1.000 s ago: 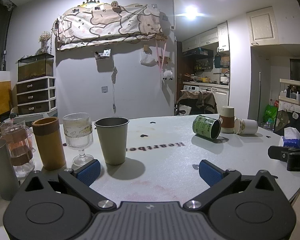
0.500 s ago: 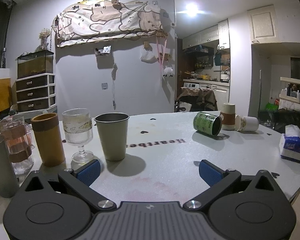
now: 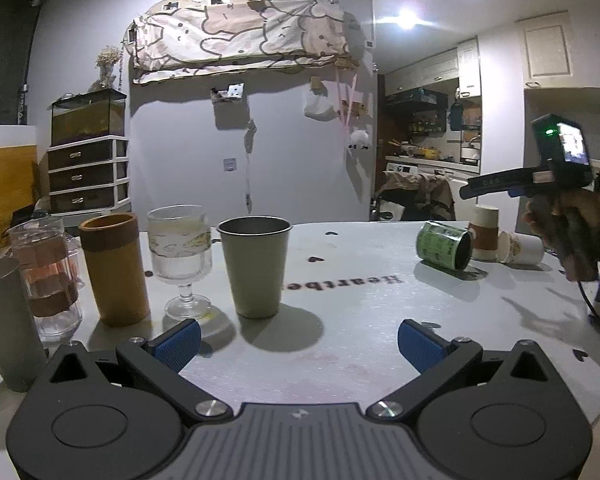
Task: Flip cup upright
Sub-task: 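Reach the right gripper to the green tin lying on its side and grasp it, then lift the green tin with the right gripper and carry it toward the cup row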
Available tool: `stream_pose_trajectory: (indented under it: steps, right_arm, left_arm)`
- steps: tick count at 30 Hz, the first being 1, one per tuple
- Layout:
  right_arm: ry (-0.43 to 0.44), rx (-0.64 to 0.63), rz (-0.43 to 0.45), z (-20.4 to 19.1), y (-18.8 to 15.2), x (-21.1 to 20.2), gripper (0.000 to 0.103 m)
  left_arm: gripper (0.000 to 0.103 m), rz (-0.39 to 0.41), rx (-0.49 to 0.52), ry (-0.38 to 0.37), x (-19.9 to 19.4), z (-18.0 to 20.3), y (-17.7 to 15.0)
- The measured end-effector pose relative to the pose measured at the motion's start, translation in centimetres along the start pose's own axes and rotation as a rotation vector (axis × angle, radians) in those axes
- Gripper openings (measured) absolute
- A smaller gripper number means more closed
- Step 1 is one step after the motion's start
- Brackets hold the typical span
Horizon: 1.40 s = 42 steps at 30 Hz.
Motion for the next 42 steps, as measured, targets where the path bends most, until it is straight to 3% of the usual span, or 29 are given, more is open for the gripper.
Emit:
stream_pose_trajectory:
  steps: [5, 10, 17, 20, 22, 36, 41, 42]
  right_arm:
    - [0.003, -0.042, -0.041, -0.4, 1.0, 5.2, 0.103]
    - [0.020, -0.141, -0.150, -1.8, -0.1, 9.5, 0.103]
    - [-0.007, -0.247, -0.199, -3.9, -1.4, 11.6, 0.102]
    - [-0.035, -0.278, -0.202, -4.4, -1.7, 11.6, 0.091]
    - [-0.088, -0.315, -0.199, -4.6, -1.7, 11.7, 0.078]
    - [0.074, -0.326, -0.081, -8.1, -5.3, 1.0, 0.069]
    - [0.197, -0.328, -0.009, -11.5, -7.9, -4.3, 0.067]
    - [0.230, -0.331, 0.018, -12.2, -8.4, -5.5, 0.059]
  left_arm:
    - [0.103, -0.026, -0.011, 0.016, 1.2, -0.9, 0.1]
    - [0.103, -0.045, -0.042, 0.009, 2.2, -2.2, 0.0]
    - [0.103, -0.079, -0.070, 0.018, 3.2, -3.3, 0.0]
    - [0.103, -0.081, -0.080, 0.014, 3.2, -3.6, -0.1]
    - [0.103, -0.082, -0.085, 0.011, 3.1, -3.6, -0.2]
    - [0.103, -0.026, -0.084, -0.004, -0.1, -3.0, -1.2]
    - [0.103, -0.009, -0.094, 0.008, -1.4, -3.1, -1.7]
    - [0.103, -0.006, -0.096, 0.012, -1.6, -3.2, -1.8]
Point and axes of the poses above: each gripper's, at about its wrist camera, not at the fingertips, and x roughly the way its jaws point, z to its right, y to its top, the point moved 2 cm from there along x, roughly the way its jaws point, and after that the axes turned 15 degrees about -z, right-handed, at the moved point
